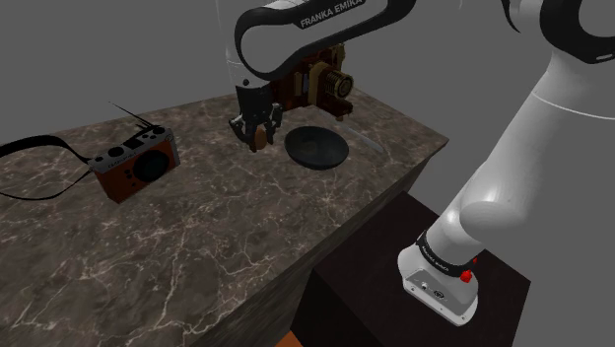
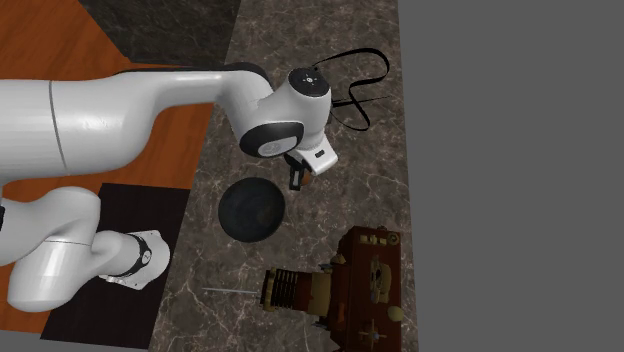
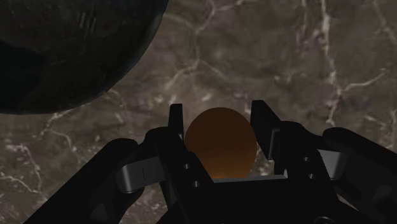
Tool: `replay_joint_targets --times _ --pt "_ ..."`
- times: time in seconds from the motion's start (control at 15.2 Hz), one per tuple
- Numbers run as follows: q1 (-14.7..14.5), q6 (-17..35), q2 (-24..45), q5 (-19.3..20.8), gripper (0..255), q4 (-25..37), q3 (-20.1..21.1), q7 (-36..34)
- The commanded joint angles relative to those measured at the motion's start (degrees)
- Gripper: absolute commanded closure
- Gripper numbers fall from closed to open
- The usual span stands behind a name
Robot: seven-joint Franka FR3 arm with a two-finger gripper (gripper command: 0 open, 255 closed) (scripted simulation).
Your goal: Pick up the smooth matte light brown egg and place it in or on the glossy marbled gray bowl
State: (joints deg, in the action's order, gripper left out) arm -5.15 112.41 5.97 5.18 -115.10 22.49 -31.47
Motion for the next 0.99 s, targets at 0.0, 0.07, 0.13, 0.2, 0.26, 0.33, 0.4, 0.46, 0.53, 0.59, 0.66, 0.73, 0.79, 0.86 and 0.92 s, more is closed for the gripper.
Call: replay_joint_targets --times 0.0,0.07,0.13,0.2,0.26,0.33,0.4,0.46,0.53,0.59,0.66,0.73,0.79,0.86,0.92 --pt "0.00 0.00 0.00 0.00 255 0.00 0.00 0.00" --pt "0.00 0.01 0.00 0.00 255 0.00 0.00 0.00" --pt "0.02 -0.70 -0.31 -0.15 255 0.42 0.01 0.13" --pt "0.04 -1.42 -0.61 -0.29 255 0.87 0.02 0.25" --pt "0.06 -2.14 -0.90 -0.43 255 1.33 0.03 0.38" --pt "0.08 -2.86 -1.17 -0.56 255 1.80 0.04 0.49" --pt "0.10 -3.58 -1.44 -0.69 255 2.29 0.05 0.60" --pt "0.11 -4.30 -1.69 -0.81 255 2.78 0.05 0.71" --pt "0.13 -5.03 -1.93 -0.92 255 3.29 0.06 0.82" --pt "0.14 -5.76 -2.15 -1.02 255 3.81 0.06 0.92" --pt "0.15 -6.49 -2.37 -1.12 255 4.35 0.06 1.01" --pt "0.17 -7.22 -2.57 -1.22 255 4.90 0.06 1.10" --pt "0.18 -7.95 -2.76 -1.30 255 5.46 0.06 1.19" --pt "0.19 -8.69 -2.94 -1.38 255 6.03 0.06 1.27" --pt "0.19 -9.42 -3.11 -1.46 255 6.62 0.06 1.35"
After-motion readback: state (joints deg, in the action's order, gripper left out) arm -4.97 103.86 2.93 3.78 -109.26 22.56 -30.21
